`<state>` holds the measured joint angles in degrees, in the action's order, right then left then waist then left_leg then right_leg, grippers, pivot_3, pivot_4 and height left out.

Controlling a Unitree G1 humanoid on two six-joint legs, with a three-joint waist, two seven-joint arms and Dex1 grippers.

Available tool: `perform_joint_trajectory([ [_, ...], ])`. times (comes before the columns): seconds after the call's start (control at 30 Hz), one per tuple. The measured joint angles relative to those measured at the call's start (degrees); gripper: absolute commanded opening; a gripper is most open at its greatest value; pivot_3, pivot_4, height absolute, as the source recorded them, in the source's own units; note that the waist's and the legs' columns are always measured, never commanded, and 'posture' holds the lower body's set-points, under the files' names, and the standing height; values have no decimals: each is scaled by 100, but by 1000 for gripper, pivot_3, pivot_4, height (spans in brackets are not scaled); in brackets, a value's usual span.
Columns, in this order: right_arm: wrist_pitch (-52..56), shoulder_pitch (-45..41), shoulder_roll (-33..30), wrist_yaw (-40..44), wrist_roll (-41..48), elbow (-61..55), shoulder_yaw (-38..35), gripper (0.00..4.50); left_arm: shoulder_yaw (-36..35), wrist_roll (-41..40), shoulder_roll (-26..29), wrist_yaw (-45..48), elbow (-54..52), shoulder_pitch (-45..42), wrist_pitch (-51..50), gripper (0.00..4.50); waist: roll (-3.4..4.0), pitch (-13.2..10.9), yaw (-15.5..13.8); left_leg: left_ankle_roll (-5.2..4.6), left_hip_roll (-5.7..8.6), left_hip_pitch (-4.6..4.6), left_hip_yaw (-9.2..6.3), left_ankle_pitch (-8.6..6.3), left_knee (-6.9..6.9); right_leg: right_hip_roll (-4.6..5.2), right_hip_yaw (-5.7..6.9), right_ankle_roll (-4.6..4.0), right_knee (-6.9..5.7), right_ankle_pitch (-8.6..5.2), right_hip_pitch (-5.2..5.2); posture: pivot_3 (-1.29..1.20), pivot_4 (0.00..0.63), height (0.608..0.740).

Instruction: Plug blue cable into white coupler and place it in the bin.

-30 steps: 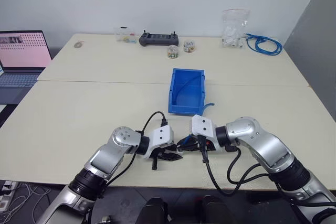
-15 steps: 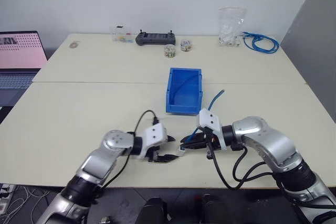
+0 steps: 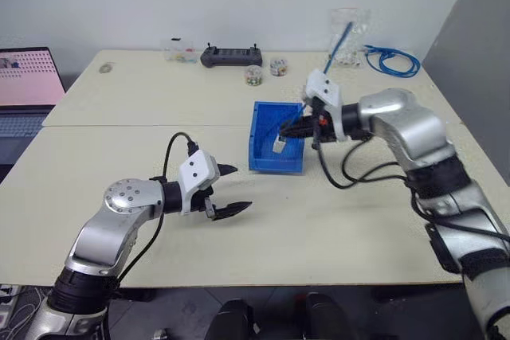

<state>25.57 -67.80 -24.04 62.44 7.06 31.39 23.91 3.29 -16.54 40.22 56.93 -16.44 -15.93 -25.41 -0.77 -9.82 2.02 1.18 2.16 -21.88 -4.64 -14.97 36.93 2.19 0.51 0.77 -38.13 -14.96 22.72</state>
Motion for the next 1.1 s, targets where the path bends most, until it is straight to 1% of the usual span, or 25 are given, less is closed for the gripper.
perform_joint_trajectory([
  [0.03,-307,-270,163,-14,-242,585,118,760,41,15,0,1,10,-22,30,4500,0,0,-3,1,0,-4,4,1,-3,-1,0,-2,-2,1,6,0,150,740],
  [0.1,-883,-646,427,-8,-589,1489,258,1212,108,46,2,3,33,-11,120,4500,0,0,-11,6,-1,-17,6,3,-1,0,-6,-4,-5,2,23,0,150,740],
  [0.2,-1650,-1259,952,-178,-1088,2863,343,1847,156,105,-25,-4,109,-70,237,4500,1,-1,-13,26,-1,-70,5,15,1,1,-11,-8,-9,5,71,0,150,740],
  [0.33,-2223,-1675,1229,-614,-1313,3658,158,2893,200,131,-140,-43,178,-188,327,4500,3,-2,-31,36,3,-101,0,20,3,6,-10,-9,-3,5,96,0,150,740],
  [0.4,-2391,-1798,1274,-836,-1315,3816,-29,3454,201,139,-174,-90,246,-233,349,4500,3,-2,-35,37,6,-103,1,20,3,8,-11,-9,-2,5,97,0,150,740],
  [0.47,-2512,-1929,1281,-1041,-1311,3893,-222,3851,201,158,-191,-131,310,-281,361,4500,4,-3,-31,37,6,-102,1,20,3,8,-12,-9,-4,5,97,0,150,740],
  [0.5,-2576,-1978,1274,-1173,-1311,3915,-327,4132,202,171,-214,-137,338,-302,378,4500,5,-3,-29,36,6,-101,1,20,2,7,-12,-9,-5,5,97,0,150,740],
  [0.57,-2630,-2001,1265,-1323,-1303,3945,-517,4447,218,195,-245,-166,387,-323,425,4500,5,-3,-27,36,5,-100,0,20,2,7,-11,-9,-9,6,97,0,150,740],
  [0.63,-2632,-1996,1207,-1386,-1291,3982,-692,4447,226,209,-314,-238,410,-353,441,4500,5,-3,-30,36,5,-100,0,20,5,7,-10,-10,-14,6,97,0,150,740],
  [0.7,-2625,-1978,1027,-1231,-1247,3965,-876,4447,226,200,-415,-293,456,-404,435,4500,4,-3,-40,35,7,-100,0,20,8,7,-9,-10,-21,6,97,0,150,740],
  [0.83,-2536,-1570,543,-641,-1099,3453,-1113,4447,101,131,-427,-404,569,-418,336,4500,3,-3,-35,18,7,-97,5,11,14,8,-11,-9,-36,6,95,0,150,740],
  [0.87,-2352,-1179,304,-339,-1002,2944,-1173,4447,13,95,-407,-456,609,-413,279,4500,3,-2,-29,13,5,-95,5,8,15,7,-12,-9,-43,6,97,0,150,740],
  [0.9,-2005,-655,113,-93,-858,2226,-1241,4447,-91,69,-362,-499,653,-399,196,4500,2,-2,-10,10,3,-92,7,8,12,7,-12,-10,-55,6,101,0,150,740],
  [0.93,-1424,201,-211,157,-497,884,-1404,4447,-182,12,-284,-502,679,-360,117,4500,0,0,-27,10,-4,-94,-7,8,16,4,-3,-14,-57,2,96,0,150,740],
  [1.0,-454,1552,-765,437,5,-890,-1614,4447,-444,-43,-62,-514,785,-233,-69,4500,3,-2,-62,9,-2,-98,-15,7,14,6,4,-19,-58,-3,99,0,150,740],
  [1.07,529,2633,-1114,480,495,-2203,-1850,4447,-692,-48,95,-607,863,-146,-219,4500,17,-14,-65,9,4,-102,-10,7,20,10,-4,-19,-69,-3,104,0,150,740],
  [1.1,946,2966,-1189,438,749,-2768,-1976,4447,-762,-49,124,-640,858,-132,-274,4500,22,-18,-59,8,7,-99,-6,7,25,11,-7,-19,-75,-3,104,0,150,740],
])
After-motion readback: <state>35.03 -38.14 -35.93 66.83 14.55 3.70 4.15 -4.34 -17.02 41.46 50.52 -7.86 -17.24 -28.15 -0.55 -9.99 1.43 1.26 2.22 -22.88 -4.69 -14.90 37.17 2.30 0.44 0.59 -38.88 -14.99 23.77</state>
